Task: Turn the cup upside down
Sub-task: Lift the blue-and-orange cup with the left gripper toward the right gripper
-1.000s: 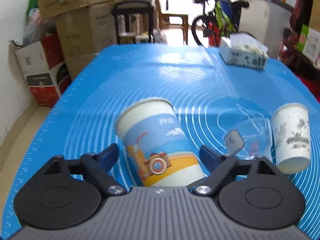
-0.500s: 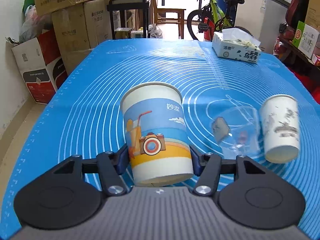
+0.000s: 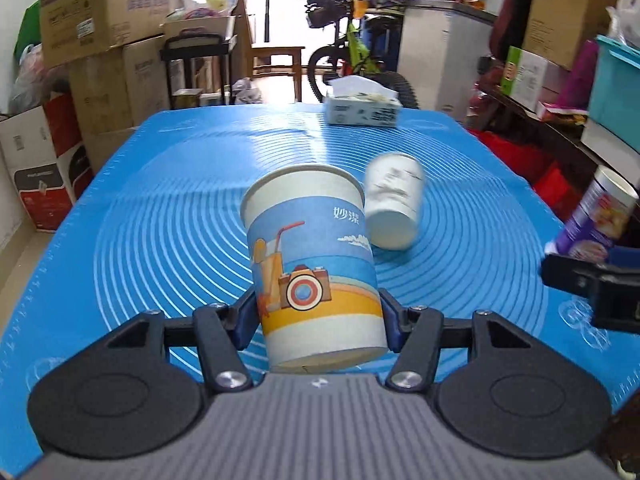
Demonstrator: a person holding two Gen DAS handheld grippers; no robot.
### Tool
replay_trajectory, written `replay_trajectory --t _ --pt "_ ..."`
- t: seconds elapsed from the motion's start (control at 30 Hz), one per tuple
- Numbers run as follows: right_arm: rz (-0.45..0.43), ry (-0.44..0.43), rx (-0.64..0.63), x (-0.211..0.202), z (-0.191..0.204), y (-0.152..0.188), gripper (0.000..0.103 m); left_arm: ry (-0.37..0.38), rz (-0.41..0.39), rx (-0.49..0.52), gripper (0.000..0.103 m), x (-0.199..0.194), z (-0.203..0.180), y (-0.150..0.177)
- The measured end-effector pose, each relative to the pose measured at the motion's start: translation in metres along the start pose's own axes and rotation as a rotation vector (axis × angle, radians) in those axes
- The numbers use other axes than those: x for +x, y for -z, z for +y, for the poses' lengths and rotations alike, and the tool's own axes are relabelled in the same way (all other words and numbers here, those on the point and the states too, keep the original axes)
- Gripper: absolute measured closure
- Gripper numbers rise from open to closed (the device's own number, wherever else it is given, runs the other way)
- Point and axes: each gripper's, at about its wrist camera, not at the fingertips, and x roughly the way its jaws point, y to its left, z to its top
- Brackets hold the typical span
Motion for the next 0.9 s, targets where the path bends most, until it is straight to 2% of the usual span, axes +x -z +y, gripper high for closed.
replay_trajectory --t 0.37,0.9 --pt "0.047 -0.01 -0.01 -0.006 -0.015 0.022 0.0 0.001 0.027 0.023 0.042 0.022 -0.03 0.024" --pt "0.074 -0.015 -0.008 0.004 -0.015 0.03 0.0 0.019 0.081 0.053 0.04 0.027 -0.037 0.033"
